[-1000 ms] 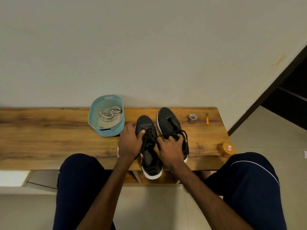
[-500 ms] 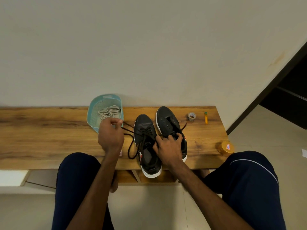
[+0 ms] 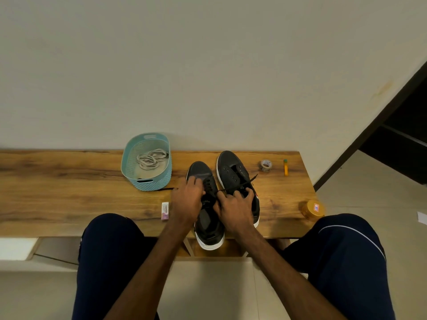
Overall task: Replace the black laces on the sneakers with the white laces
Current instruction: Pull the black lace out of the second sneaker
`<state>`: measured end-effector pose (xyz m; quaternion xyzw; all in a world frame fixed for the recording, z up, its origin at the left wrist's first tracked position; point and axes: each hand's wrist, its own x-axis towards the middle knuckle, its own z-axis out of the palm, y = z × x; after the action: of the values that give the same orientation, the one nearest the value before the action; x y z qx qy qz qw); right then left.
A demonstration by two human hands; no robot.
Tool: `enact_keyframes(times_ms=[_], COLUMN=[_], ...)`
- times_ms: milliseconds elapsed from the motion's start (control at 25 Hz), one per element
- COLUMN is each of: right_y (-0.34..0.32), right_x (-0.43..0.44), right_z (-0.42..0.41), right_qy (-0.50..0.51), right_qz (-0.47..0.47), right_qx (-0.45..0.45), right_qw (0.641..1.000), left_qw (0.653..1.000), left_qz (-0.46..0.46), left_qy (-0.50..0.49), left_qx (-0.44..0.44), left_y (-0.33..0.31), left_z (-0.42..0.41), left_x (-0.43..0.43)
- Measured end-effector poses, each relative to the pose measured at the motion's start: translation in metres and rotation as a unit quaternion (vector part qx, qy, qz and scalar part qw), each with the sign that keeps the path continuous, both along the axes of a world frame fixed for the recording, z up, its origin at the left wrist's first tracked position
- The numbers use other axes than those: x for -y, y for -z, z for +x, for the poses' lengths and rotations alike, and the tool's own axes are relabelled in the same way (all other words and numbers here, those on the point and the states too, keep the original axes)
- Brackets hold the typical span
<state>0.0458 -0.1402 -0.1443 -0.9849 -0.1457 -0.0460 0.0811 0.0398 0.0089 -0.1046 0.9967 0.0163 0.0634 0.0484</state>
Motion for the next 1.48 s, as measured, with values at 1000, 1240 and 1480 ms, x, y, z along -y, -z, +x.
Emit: enact_keyframes(times_ms=[1000,1240,1480], right_y=[-0.009,-0.01,-0.006], right_x=[0.0,-0.014,-0.021], right_z=[0.004,0.01,0.015], right_qy=[0.017,-0.107,-0.09], right_qz=[0.017,0.011,0.043], right_qx=[-0.026,-0.022,-0.033], right_qw=[0.999,0.994,0.994], left_qw=[0.978,0.964,0.954], left_qz=[-0.096,-0.231,-0.263], left_qy=[-0.188,-0.04,-0.06], left_qx=[-0.011,-0.127,-0.128], left_y=[-0.028,-0.002,0.013], left_z=[-0.013,-0.016,-0.009], left_x=[-0.067,-0.031,-0.01])
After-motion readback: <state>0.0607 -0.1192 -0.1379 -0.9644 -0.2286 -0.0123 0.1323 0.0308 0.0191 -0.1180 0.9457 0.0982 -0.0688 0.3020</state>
